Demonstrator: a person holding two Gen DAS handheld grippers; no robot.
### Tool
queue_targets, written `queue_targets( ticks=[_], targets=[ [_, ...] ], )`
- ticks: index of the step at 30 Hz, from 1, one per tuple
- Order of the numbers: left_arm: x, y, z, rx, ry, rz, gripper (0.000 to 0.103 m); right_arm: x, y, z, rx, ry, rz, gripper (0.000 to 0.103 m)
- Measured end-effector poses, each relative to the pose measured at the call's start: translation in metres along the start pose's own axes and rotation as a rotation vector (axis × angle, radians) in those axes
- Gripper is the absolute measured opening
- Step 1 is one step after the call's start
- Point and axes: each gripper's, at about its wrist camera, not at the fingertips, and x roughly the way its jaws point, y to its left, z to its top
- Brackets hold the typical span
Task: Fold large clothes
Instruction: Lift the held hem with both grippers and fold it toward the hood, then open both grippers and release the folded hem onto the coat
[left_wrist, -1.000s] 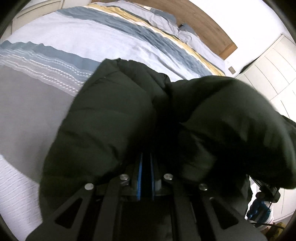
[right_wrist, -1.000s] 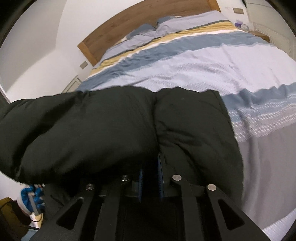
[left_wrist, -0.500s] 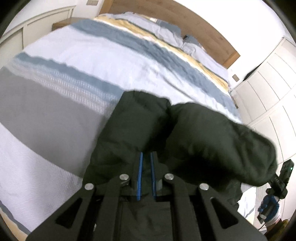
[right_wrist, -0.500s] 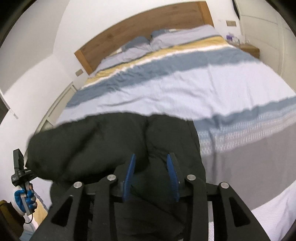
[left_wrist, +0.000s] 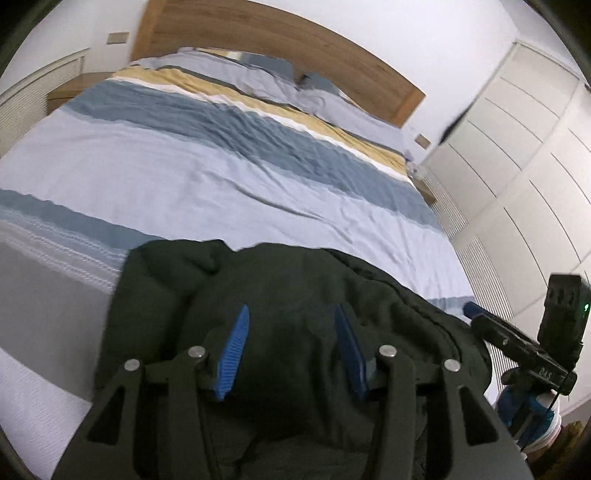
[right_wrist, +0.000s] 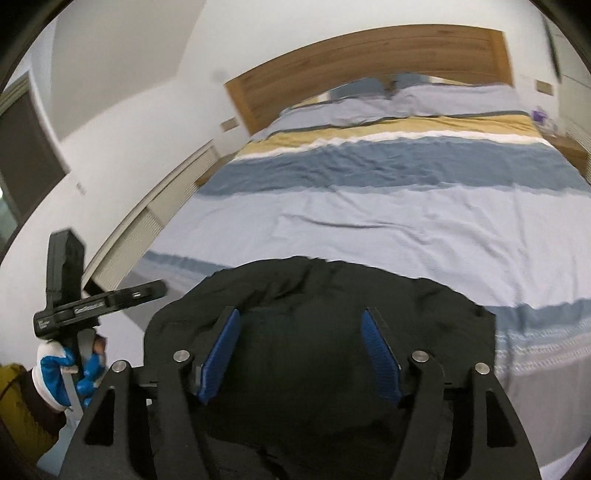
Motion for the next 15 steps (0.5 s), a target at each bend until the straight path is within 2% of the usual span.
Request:
queue_targets(
  ticks=[4, 9, 12, 15],
  targets=[
    [0.028, -0.004, -0.017, 0.043, 0.057, 0.022, 0.047, 0.023, 0.004, -0.015, -0.032, 0.063, 0.002, 0.075],
    [0.063, 0.013, -0.062, 0.079, 0.145, 0.098, 0.047, 0.051, -0.011, -0.054, -0.049, 0.172, -0.043, 0.075],
    [0.073, 0.018, -0.084, 0.110, 0.140, 0.117, 0.047, 0.073, -0.022, -0.086, -0.049, 0.244, -0.070, 0.076],
    [0.084, 0.020, -0.101, 0.126, 0.135, 0.129, 0.047, 0.084, -0.028, -0.106, -0.070, 0.244, -0.086, 0.076]
  ],
)
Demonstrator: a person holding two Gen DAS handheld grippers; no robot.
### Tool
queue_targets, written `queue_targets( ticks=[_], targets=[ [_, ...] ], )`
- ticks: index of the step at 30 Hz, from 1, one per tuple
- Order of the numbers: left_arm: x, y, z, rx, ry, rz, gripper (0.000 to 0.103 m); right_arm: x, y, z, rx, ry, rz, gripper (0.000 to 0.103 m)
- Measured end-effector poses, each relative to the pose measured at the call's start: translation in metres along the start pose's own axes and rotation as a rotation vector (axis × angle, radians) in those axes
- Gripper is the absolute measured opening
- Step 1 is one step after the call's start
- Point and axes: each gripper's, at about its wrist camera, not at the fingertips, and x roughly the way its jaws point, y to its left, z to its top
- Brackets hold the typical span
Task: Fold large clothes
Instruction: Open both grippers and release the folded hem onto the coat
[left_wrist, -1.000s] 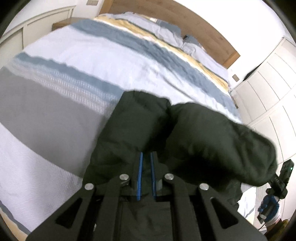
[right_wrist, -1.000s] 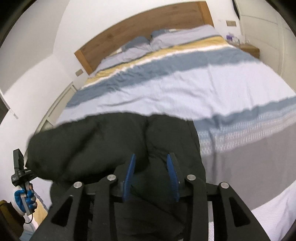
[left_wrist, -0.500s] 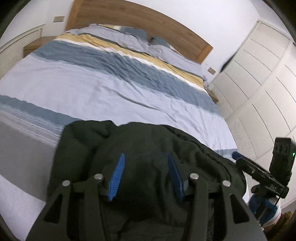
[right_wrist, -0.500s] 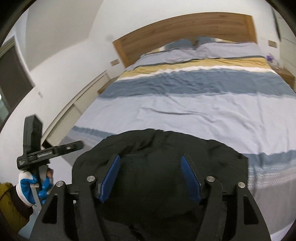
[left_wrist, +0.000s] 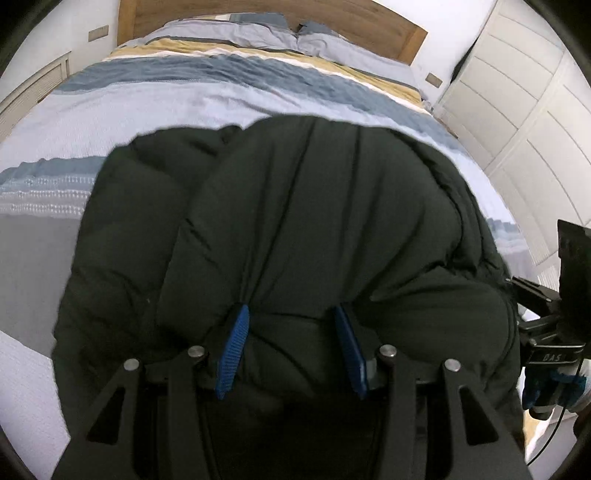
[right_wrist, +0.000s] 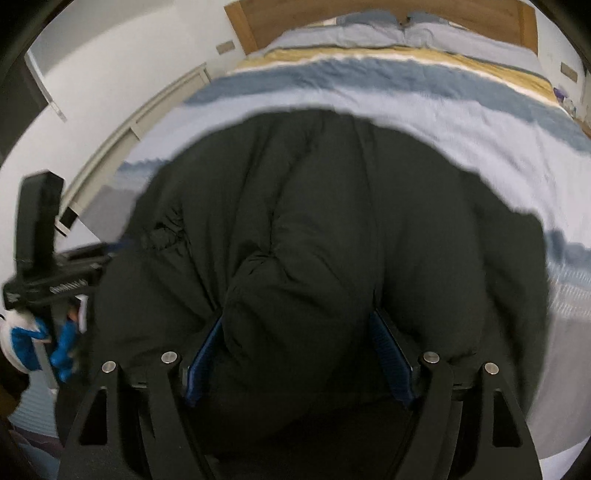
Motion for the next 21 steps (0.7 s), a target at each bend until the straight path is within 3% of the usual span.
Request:
queue_targets(
  ticks=[7, 10, 13, 17, 21],
  targets=[
    [0.015, -0.003, -0.011, 0.005, 0.000, 0.037, 0.047, 0.015, -0.001, -0.009, -0.010, -0.008, -0.043, 0.076],
    [-0.002, -0.008, -0.008, 0.008, 0.015, 0.041, 0.047, 0.003, 0.004, -0.006, -0.016, 0.019, -0.061, 0.075],
    [-0.033, -0.022, -0.004, 0.038, -0.024, 0.037, 0.047, -0.023, 0.010, -0.003, -0.031, 0.004, -0.056, 0.075],
    [-0.065, -0.044, 0.006, 0.075, -0.084, -0.024, 0.048, -0.064, 0.008, 0.007, -0.026, -0.069, -0.052, 0.075],
    [-0.059, -0.069, 0.014, 0.123, -0.087, -0.061, 0.049, -0.067, 0.009, 0.023, -0.032, -0.091, -0.065, 0.075]
  ],
)
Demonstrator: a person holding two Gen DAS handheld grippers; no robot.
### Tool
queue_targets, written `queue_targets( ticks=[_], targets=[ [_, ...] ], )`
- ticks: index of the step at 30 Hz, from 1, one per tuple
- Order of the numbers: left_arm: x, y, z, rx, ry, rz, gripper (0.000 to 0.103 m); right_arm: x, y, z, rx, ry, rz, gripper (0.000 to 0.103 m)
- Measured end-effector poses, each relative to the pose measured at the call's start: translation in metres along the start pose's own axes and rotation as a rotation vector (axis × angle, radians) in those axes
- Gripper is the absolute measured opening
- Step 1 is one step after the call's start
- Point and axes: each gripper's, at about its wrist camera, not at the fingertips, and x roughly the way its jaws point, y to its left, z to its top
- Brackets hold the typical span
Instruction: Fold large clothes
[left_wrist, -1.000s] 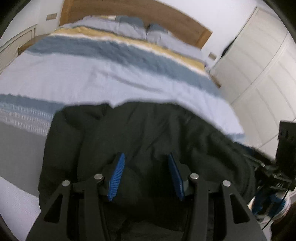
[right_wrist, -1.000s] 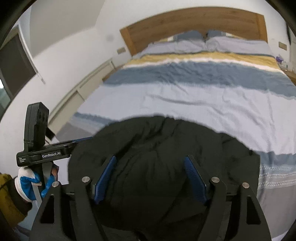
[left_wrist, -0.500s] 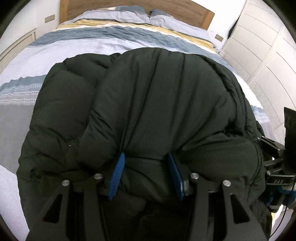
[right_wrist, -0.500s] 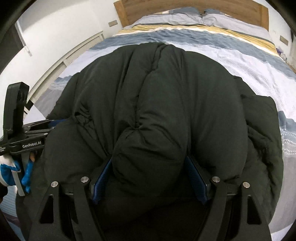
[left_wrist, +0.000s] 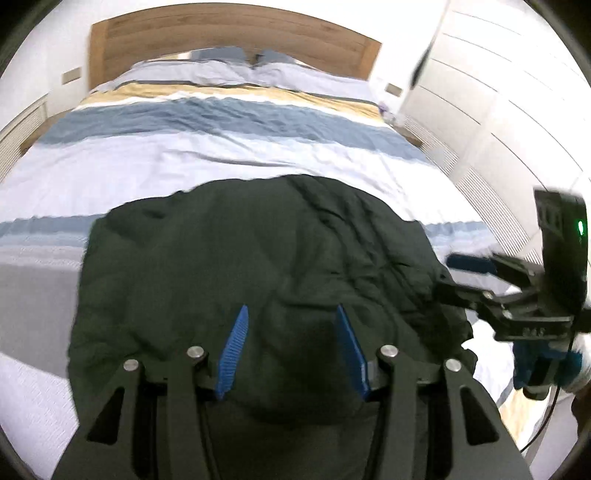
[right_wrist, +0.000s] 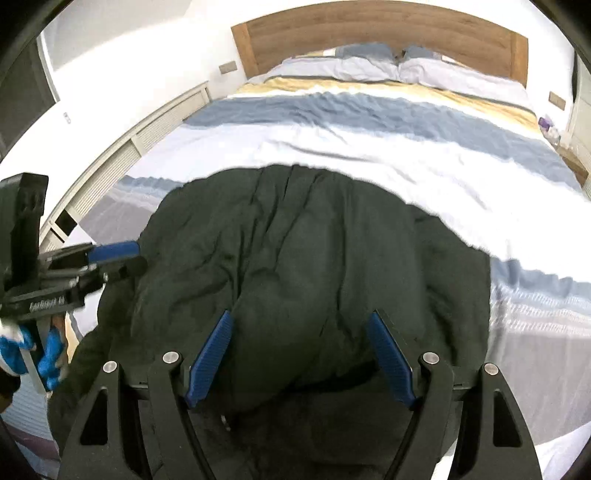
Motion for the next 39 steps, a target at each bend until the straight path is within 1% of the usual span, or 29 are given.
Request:
queue_targets(
  ticks=[2, 5, 8, 10, 13, 17, 22, 29, 33, 39],
  targets=[
    [0.017, -0.006, -0.006, 0.012, 0.032, 0.009, 0.050, 0.013, -0.001, 0.003, 0.004, 0.014, -0.001, 0.075],
    [0.040, -0.005, -0.025, 0.000, 0.071, 0.036, 0.050, 0.033, -0.003, -0.009, 0.013, 0.054, -0.003, 0.075],
    [0.051, 0.003, -0.038, -0.021, 0.066, 0.046, 0.051, 0.053, -0.008, -0.025, 0.013, 0.091, -0.015, 0.075],
    [0.056, 0.006, -0.044, -0.029, 0.066, 0.046, 0.052, 0.061, -0.015, -0.034, 0.031, 0.096, -0.009, 0.075],
    [0.063, 0.005, -0.048, -0.005, 0.062, 0.064, 0.053, 0.070, -0.023, -0.043, 0.054, 0.100, 0.006, 0.076],
    [0.063, 0.000, -0.052, -0.002, 0.058, 0.076, 0.053, 0.075, -0.024, -0.048, 0.059, 0.103, 0.002, 0.076],
    [0.048, -0.009, -0.051, -0.003, 0.062, 0.095, 0.053, 0.063, -0.023, -0.049, 0.098, 0.110, -0.012, 0.075],
    [0.009, -0.017, -0.054, 0.008, 0.059, 0.112, 0.056, 0.027, -0.016, -0.057, 0.143, 0.087, -0.037, 0.076],
    [-0.013, -0.019, -0.063, 0.012, 0.071, 0.117, 0.059, 0.000, -0.009, -0.066, 0.151, 0.082, -0.056, 0.077],
    [-0.046, -0.019, -0.082, 0.019, 0.099, 0.149, 0.060, -0.041, -0.002, -0.087, 0.179, 0.096, -0.087, 0.082]
  ],
)
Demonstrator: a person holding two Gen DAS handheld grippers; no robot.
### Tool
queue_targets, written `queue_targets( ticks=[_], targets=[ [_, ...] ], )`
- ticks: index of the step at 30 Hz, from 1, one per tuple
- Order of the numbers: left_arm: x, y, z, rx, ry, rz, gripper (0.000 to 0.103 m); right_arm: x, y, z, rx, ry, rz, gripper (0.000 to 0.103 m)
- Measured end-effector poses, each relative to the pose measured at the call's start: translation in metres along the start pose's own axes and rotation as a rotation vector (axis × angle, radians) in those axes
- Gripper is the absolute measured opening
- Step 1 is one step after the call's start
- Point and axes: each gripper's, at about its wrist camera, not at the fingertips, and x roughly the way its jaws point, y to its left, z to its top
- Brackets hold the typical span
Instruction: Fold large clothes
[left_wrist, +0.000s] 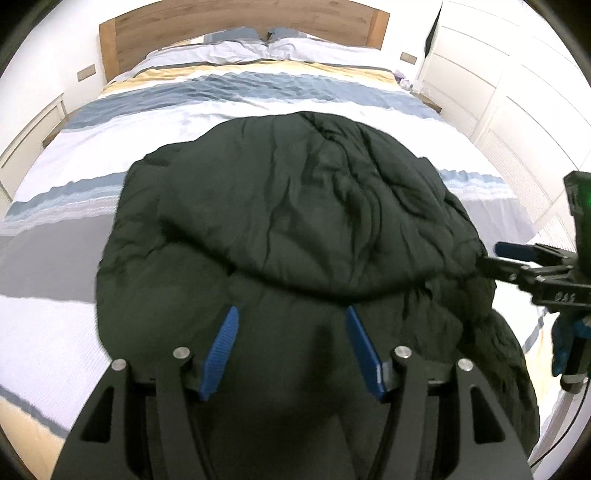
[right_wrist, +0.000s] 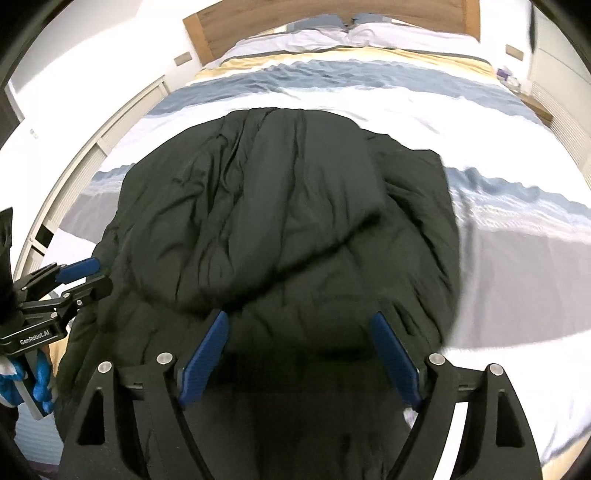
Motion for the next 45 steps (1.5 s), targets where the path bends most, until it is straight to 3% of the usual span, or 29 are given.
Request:
queue_targets(
  ticks=[12, 20, 35, 45],
  targets=[
    [-0.056, 0.017, -0.048, -0.029, 0.042, 0.090, 0.066, -0.059, -0.027, -0.063, 0.073, 0.086, -0.093, 0.093],
    [-0.077, 0.037, -0.080, -0.018, 0.060, 0.139, 0.072, -0.077, -0.046, -0.105, 0.110, 0.172, -0.152, 0.098],
    [-0.082, 0.119, -0.144, -0.150, 0.179, 0.256, 0.074, -0.079, -0.062, -0.151, 0.190, 0.311, -0.187, 0.099],
    [-0.088, 0.145, -0.184, -0.197, 0.228, 0.268, 0.074, -0.072, -0.059, -0.171, 0.176, 0.389, -0.189, 0.099]
  ],
)
